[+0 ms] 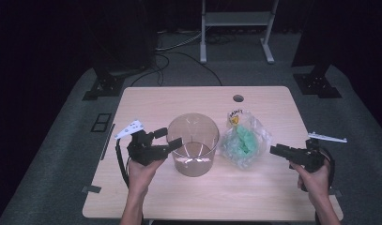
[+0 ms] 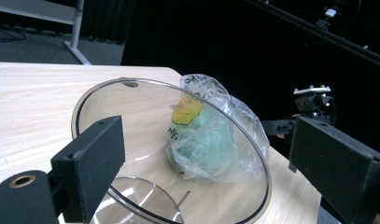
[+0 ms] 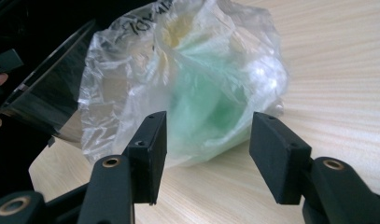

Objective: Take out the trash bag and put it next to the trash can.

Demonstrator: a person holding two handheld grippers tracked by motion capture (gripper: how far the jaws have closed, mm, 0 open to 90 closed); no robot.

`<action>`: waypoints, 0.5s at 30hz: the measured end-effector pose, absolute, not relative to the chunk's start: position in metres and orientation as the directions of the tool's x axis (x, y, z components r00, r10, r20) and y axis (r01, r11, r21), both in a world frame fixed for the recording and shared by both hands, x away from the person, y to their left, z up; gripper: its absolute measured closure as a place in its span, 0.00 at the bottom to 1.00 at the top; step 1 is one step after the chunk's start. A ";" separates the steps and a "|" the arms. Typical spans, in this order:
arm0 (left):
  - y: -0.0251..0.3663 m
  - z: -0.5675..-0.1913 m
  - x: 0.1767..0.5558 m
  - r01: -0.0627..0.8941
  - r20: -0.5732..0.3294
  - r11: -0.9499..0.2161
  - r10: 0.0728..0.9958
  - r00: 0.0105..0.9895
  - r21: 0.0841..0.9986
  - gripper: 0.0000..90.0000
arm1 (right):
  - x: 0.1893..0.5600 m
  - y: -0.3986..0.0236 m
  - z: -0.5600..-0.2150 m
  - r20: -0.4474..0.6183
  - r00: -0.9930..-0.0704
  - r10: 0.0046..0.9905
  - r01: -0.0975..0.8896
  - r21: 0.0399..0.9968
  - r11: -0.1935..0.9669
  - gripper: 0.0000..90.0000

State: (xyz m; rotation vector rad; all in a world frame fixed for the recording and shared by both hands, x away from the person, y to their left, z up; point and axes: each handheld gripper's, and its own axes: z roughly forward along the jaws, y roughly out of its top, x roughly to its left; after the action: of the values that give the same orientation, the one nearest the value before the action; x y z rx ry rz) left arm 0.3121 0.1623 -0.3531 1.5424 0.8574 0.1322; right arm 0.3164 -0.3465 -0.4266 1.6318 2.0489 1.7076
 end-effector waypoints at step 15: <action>0.163 -0.353 0.312 0.427 -0.392 0.083 0.580 0.714 0.901 0.10 | 0.300 -0.349 -0.444 0.548 -0.431 0.717 0.673 0.724 -0.149 0.51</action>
State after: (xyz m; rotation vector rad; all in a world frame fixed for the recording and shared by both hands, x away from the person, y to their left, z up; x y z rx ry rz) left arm 0.3118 0.1633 -0.3527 1.5414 0.8534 0.1382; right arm 0.3000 -0.3487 -0.4442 1.6537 2.0220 1.6714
